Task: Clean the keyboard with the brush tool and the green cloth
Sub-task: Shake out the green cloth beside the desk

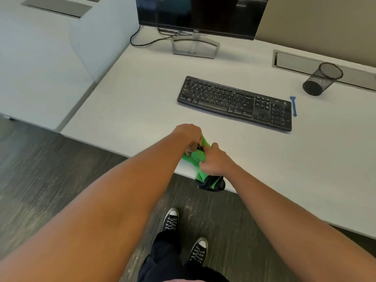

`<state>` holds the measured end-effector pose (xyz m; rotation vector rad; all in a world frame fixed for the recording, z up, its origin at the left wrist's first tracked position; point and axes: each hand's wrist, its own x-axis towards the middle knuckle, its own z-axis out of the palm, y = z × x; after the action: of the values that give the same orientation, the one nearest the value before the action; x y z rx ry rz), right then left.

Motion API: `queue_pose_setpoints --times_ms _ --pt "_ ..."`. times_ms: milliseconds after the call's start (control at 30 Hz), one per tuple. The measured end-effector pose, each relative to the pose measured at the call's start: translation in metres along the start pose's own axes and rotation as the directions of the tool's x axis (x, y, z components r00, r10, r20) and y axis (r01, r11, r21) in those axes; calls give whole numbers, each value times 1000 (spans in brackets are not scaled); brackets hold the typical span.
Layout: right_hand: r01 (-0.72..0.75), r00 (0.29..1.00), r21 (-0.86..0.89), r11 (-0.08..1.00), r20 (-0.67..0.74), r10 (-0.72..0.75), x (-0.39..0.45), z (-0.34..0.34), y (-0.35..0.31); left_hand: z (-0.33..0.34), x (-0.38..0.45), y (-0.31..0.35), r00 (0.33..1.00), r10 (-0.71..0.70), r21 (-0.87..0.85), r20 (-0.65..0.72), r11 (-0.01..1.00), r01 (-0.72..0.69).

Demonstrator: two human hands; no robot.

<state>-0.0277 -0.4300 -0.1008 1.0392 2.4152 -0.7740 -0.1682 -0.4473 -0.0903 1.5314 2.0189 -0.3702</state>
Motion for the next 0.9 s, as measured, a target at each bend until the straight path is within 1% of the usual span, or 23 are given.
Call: queue_pose_setpoints --times_ms 200,333,433,500,600,667,733,800,900 --pt "134 985 20 991 110 -135 -5 35 -74 23 -59 -64 983 -156 19 95 988 155" --pt "229 938 100 968 242 -246 -7 63 -129 46 -107 -111 941 -295 42 167 955 292" --pt "354 891 68 933 279 -358 -3 81 -164 63 -137 -144 904 -383 24 190 922 385" --pt "382 883 80 921 263 -389 2 83 -180 66 -152 -164 889 -425 -36 171 899 436" --pt "361 922 104 927 109 -371 12 71 -188 56 -158 -183 894 -443 -150 64 881 448" --pt "388 922 115 915 -41 -386 21 57 -187 42 -151 -187 898 -437 -205 -61 886 417" --pt "400 906 153 904 -216 -365 33 41 -178 27 -138 -186 884 -415 -258 -214 897 359" --pt "392 878 167 905 -361 -314 48 26 -161 12 -116 -178 864 -373 -300 -337 913 277" --pt "345 827 99 933 -502 -253 64 8 -126 0 -76 -156 829 -308 -355 -467 924 143"
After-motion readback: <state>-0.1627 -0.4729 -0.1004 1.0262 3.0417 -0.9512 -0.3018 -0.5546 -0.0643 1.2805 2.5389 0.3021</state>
